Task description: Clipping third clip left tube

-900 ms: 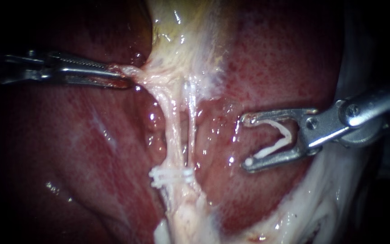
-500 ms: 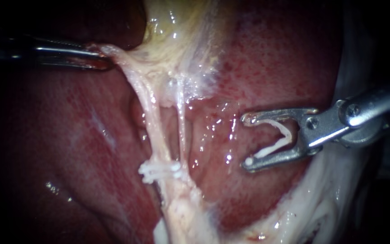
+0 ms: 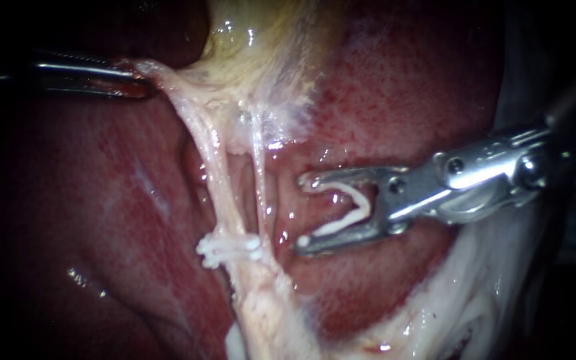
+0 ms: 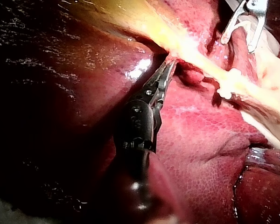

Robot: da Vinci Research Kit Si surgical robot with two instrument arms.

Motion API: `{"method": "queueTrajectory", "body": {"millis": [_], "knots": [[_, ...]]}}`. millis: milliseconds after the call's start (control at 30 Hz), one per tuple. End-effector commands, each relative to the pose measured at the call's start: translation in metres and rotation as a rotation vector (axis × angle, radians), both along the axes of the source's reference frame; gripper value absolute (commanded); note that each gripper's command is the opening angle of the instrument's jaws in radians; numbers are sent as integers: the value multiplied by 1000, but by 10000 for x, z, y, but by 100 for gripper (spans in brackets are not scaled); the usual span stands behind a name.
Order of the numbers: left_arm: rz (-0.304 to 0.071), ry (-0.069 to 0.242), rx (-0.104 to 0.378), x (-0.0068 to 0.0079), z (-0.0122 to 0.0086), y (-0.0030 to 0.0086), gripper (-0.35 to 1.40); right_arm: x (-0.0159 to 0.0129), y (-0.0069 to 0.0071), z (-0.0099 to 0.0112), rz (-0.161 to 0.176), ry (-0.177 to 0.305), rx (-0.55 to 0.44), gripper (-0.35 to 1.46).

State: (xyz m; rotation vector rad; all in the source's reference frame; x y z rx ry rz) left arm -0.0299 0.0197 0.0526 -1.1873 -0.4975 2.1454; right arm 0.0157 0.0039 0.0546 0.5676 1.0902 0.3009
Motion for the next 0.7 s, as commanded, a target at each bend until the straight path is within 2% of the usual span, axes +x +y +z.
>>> {"method": "queueTrajectory", "body": {"millis": [33,167,333,500,700], "knots": [[0,0,-1,0,1,-1,-35,5,1,1,7,5,17,50],[-1,1,-2,-1,2,-2,-35,26,6,11,41,25,98,50],[-1,1,-2,-2,2,-2,-35,40,6,32,58,33,155,50],[-1,2,-3,-2,3,-2,-35,43,1,61,59,36,205,50],[-1,2,-3,-2,3,-2,-35,41,-7,83,42,38,239,50]]}}
